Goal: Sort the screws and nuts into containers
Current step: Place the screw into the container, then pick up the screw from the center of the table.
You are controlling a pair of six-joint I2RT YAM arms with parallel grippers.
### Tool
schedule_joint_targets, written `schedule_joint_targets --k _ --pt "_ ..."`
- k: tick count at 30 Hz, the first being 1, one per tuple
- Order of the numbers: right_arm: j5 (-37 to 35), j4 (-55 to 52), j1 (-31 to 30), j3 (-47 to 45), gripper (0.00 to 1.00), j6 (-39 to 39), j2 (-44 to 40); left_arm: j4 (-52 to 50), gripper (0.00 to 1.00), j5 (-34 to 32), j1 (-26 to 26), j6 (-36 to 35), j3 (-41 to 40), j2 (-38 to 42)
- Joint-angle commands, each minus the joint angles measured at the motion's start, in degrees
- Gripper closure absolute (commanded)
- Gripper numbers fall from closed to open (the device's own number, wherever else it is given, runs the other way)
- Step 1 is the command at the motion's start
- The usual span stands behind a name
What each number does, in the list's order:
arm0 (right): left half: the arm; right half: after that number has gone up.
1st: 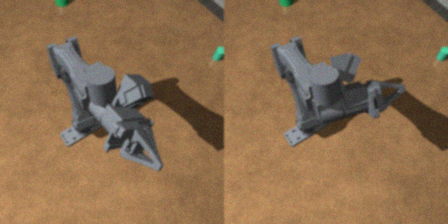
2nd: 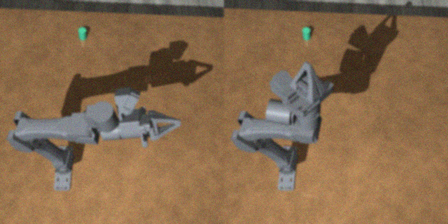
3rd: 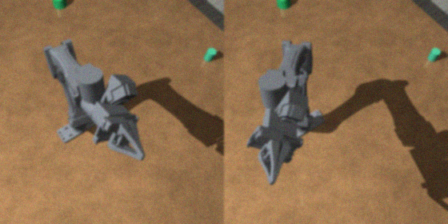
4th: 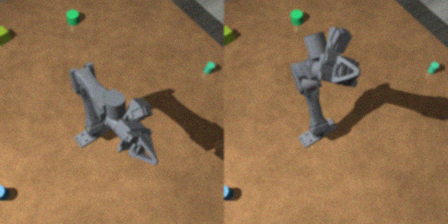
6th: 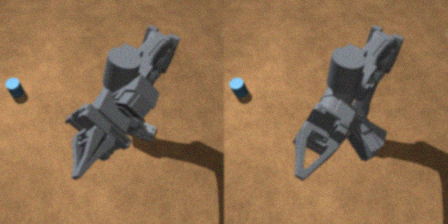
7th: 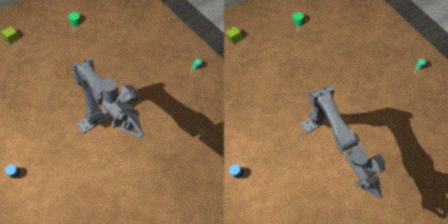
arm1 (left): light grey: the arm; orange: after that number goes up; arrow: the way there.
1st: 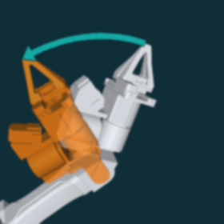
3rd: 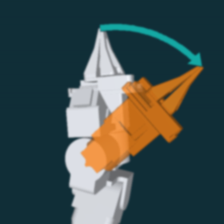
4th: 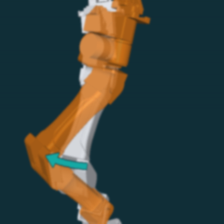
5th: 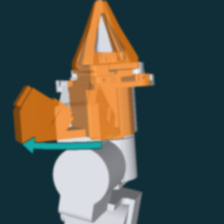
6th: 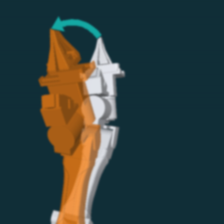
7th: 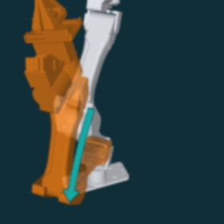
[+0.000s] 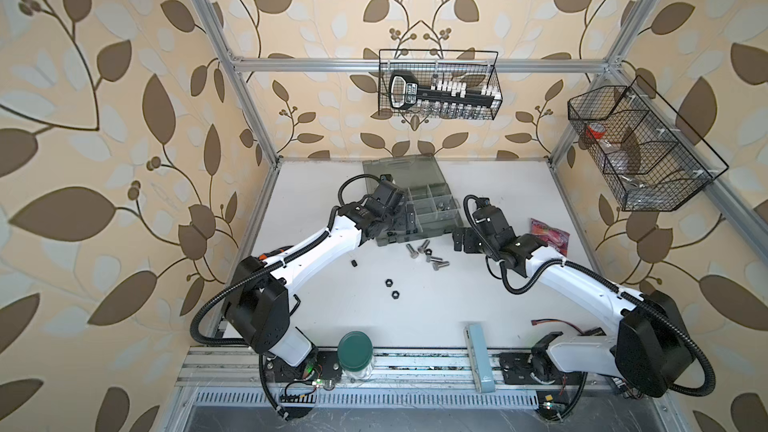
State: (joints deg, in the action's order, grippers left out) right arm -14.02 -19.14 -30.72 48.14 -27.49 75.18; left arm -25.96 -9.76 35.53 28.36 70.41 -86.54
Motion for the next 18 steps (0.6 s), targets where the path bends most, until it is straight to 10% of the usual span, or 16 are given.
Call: schedule_joint_targets --k 1,18 --pt "-1.4 -2.5 -2.9 -1.1 0.0 -2.7 0.1 1.5 0.01 -6.0 -0.6 2.2 -2.8 4.9" --pt "6.7 2.5 -8.1 0.8 0.26 7.5 10.9 2.6 0.01 -7.1 -2.2 6.1 -11.0 10.6"
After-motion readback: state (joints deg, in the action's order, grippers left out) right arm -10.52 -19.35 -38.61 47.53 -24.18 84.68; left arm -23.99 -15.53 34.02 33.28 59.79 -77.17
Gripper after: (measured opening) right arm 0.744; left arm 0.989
